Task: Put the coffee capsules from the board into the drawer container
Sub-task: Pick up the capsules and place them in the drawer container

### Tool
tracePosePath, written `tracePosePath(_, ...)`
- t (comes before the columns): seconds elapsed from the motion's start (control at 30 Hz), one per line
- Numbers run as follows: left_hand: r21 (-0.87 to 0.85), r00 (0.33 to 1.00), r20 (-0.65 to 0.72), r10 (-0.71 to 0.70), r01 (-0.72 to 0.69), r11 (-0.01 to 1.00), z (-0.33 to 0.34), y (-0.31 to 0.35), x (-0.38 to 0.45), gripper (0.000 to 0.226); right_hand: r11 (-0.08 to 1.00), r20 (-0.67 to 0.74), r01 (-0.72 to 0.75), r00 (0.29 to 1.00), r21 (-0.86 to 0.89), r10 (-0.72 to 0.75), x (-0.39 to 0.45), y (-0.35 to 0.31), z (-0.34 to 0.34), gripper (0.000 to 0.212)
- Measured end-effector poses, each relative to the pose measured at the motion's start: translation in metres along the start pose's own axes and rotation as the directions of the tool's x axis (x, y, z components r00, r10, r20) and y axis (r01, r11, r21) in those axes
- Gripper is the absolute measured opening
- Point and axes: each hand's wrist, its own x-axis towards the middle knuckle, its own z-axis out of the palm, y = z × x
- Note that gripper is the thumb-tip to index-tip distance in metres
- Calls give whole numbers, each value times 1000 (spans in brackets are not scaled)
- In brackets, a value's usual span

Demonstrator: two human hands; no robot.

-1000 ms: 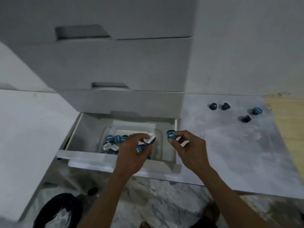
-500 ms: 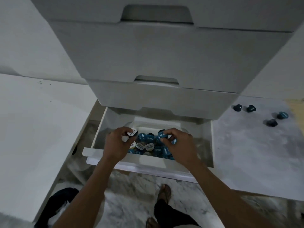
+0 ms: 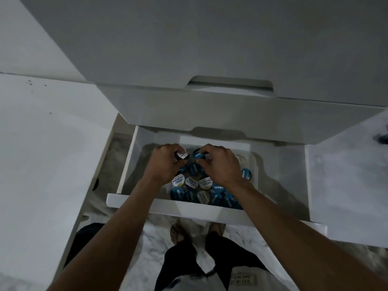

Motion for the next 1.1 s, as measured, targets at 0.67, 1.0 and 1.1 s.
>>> tracePosePath(0.67,289,983,152,100,-141,947,11,-4,18,25,969,16,48,999,-243,-46,14,-2,14,21)
tracePosePath(1.0,338,966,206,159,-223,914,17,-11,23,17,986,48,20,999,-166,-12,14,2,12,22)
tracePosePath(1.1,356,960,230,159,-236,904,19,-17,24,20,989,47,14,999,-147,-7,14,2,10,23)
